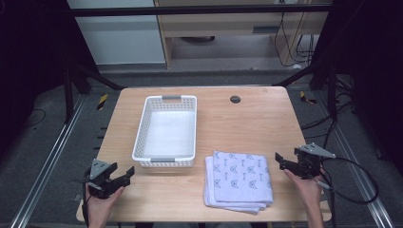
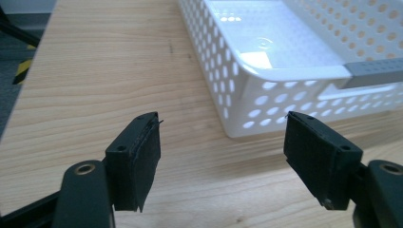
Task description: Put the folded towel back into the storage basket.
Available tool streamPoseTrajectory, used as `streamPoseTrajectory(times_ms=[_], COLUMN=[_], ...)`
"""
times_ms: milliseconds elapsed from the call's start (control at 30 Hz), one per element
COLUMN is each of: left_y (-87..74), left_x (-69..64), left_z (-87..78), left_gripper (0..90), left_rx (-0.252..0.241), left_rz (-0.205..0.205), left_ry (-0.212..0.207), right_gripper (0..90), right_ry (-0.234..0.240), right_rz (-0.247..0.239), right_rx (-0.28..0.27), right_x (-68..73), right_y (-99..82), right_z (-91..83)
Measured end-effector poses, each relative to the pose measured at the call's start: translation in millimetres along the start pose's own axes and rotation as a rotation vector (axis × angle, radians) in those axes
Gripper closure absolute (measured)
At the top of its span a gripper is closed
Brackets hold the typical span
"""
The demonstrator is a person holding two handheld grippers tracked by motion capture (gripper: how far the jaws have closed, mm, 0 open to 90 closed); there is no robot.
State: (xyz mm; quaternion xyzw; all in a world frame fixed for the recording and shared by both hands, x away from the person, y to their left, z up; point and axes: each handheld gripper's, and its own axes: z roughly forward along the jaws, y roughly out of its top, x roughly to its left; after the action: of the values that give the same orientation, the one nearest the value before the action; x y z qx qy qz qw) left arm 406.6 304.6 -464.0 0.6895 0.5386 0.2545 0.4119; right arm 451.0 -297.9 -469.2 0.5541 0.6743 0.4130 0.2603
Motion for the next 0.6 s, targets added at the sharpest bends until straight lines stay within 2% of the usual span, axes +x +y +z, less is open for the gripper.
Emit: streamPoseTrajectory(times_ms=[133,400,533,600], left_y=[0.7,3.3,4.4,5.8], left_x=[-7.9,-22.4,-28.2,-34.8], left_z=[-2.0,-4.6,-4.6,-4.6], left_gripper=[28.5,29.2,29.6,29.8], left_rx=[0.004,-0.003,0.000,0.005], left_rz=[0.006,0.030,0.041,0.055], left_ry=[-0.028,-0.074,-0.091,-0.113], right_gripper=[20.3,21.3,21.3,21.3], right_ry=[0.004,0.036,0.059,0.068], right_rz=[-0.023,-0.046,-0.043,-0.052], right_rx=[-0.007,0.001,0.001,0.004], right_x=[2.5,10.2,12.3,14.7], right_y=[2.1,8.0,10.1,12.8], right_z=[-3.0,-6.4,-8.0,-10.2])
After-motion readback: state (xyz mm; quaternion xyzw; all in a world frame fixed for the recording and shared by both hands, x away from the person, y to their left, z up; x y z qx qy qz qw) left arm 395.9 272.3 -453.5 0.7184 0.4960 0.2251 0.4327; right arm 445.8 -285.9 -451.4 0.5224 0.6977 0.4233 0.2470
